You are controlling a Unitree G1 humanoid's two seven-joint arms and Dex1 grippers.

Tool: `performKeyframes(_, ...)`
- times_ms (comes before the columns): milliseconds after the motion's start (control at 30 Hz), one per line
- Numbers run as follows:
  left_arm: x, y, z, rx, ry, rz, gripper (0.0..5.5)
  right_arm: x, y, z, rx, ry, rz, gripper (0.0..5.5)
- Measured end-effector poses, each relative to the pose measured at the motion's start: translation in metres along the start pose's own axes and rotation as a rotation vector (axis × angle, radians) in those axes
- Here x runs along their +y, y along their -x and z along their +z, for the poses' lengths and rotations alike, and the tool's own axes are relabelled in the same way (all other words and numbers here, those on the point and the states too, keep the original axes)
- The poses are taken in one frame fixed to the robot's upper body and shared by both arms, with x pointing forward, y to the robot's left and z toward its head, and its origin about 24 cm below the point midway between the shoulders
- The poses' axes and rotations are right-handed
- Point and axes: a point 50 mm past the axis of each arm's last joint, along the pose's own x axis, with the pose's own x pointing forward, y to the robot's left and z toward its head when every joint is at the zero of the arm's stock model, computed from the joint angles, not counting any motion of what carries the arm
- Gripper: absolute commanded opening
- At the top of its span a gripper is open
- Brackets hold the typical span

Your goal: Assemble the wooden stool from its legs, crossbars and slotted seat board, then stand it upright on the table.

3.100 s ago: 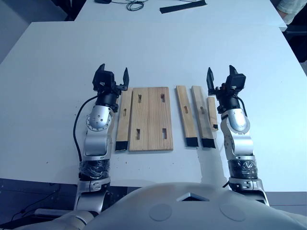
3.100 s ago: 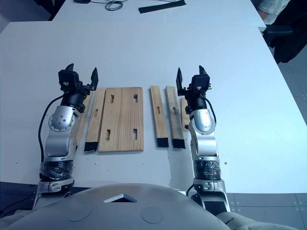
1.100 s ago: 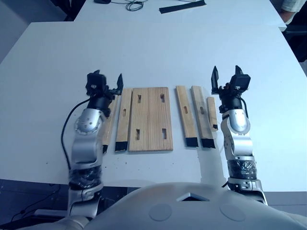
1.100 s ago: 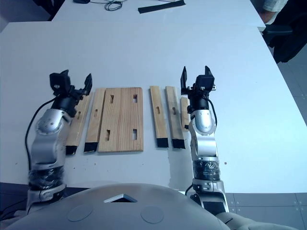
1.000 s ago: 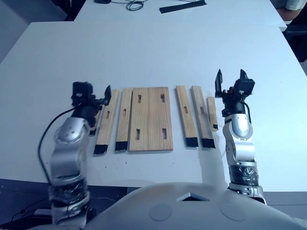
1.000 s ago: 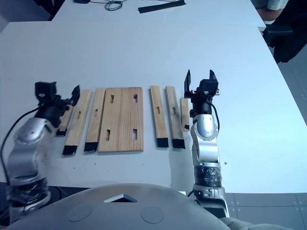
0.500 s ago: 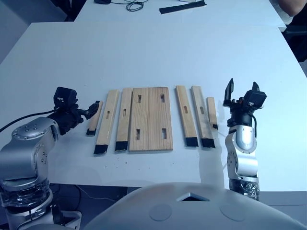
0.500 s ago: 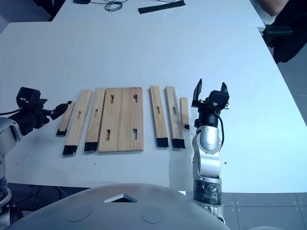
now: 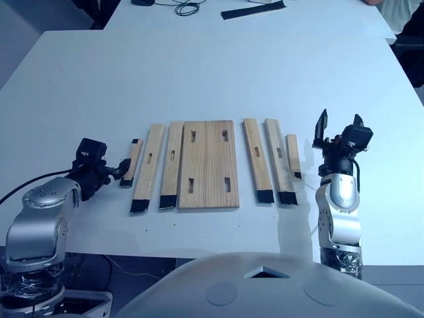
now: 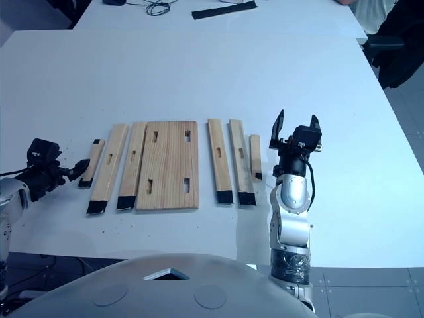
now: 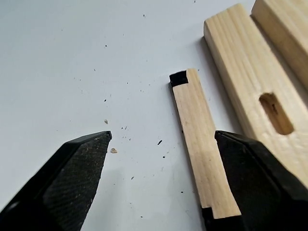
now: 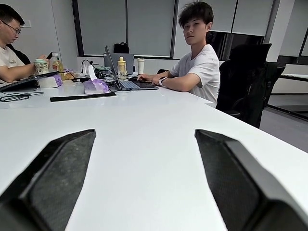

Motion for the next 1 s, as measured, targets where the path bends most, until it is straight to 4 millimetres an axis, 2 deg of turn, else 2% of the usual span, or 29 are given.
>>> performKeyframes(133,-0.003,0.003,-0.007,0.008,-0.007,-0.015,3.98,-0.005,-0.002,0.002,-0.003,0.001,-0.004,3.8)
performKeyframes(400,-0.022,0.006,-0.005,-0.02,-0.028,-0.098,3.98,-0.004,-0.003,0.002,0.006,0.003,0.012,3.8)
performKeyframes(633,-0.017,0.004,-0.007,-0.005,-0.002,-0.073,3.98,-0.005,-0.006,0.002,0.015,0.013,0.025,3.8)
performKeyframes(800,-0.013,-0.001,-0.007,0.026,0.081,-0.062,3.98,-0.004,-0.005,0.001,0.022,0.009,0.021,3.8)
performKeyframes(1000,-0.015,-0.005,-0.003,0.019,0.077,-0.071,3.98,-0.003,-0.004,0.0,0.035,0.005,0.016,3.8)
